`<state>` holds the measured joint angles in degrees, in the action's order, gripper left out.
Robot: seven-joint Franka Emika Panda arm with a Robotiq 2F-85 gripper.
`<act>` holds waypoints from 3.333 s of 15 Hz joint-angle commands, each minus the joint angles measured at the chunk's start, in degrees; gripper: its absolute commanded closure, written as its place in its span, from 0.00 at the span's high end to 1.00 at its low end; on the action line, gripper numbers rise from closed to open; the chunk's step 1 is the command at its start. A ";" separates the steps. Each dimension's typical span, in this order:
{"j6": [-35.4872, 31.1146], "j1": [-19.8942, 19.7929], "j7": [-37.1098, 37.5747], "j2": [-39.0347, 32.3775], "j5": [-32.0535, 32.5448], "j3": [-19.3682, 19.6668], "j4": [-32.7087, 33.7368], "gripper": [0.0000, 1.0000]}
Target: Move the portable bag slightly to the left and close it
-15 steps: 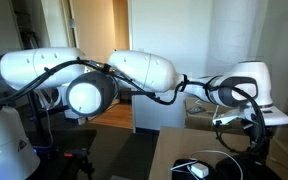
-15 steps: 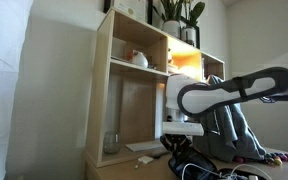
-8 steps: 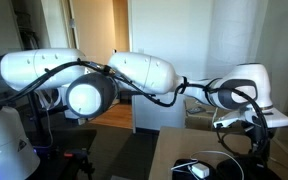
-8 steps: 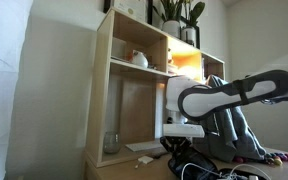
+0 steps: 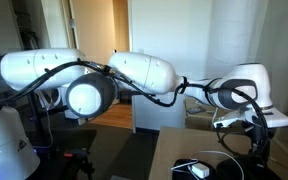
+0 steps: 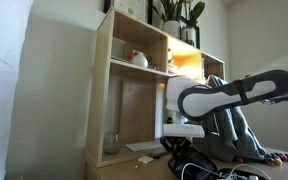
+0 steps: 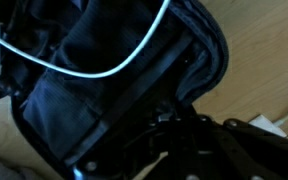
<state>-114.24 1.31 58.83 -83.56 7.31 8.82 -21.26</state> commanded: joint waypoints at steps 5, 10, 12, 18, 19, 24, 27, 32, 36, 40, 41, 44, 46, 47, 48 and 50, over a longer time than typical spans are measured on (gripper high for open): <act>0.91 0.74 -0.76 -0.44 0.28 0.68 0.49 0.01; 1.01 3.63 -1.43 -0.49 2.23 1.53 -0.48 0.01; 0.99 5.06 -1.42 -0.57 3.81 1.76 -1.00 0.01; 1.54 8.93 -2.22 -1.13 7.89 2.75 -2.15 0.01; 1.53 9.25 -2.58 -1.24 8.53 2.73 -2.41 0.01; 0.59 9.24 -1.40 -1.32 8.67 1.56 -2.60 0.05; 0.58 9.21 -1.38 -1.32 8.67 1.50 -2.60 0.05; 0.58 9.21 -1.37 -1.32 8.67 1.50 -2.60 0.05; 0.23 9.60 -1.52 -1.32 8.94 1.59 -2.73 0.01; -1.25 10.51 -2.02 -1.32 9.30 1.55 -2.34 0.01; -1.85 10.87 -1.93 -1.32 9.57 1.77 -2.09 0.01; -3.30 11.56 -1.87 -1.30 9.83 1.93 -1.27 0.01; -3.94 11.86 -2.08 -1.28 10.05 1.97 -0.81 0.01; -4.20 11.92 -1.93 -1.28 10.15 1.97 -0.58 0.01; -4.56 12.00 -1.72 -1.26 10.24 1.96 -0.46 0.01; -5.33 12.07 -1.63 -1.25 10.46 2.01 -0.25 0.01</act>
<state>-117.95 13.19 57.44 -84.81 16.73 10.29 -22.61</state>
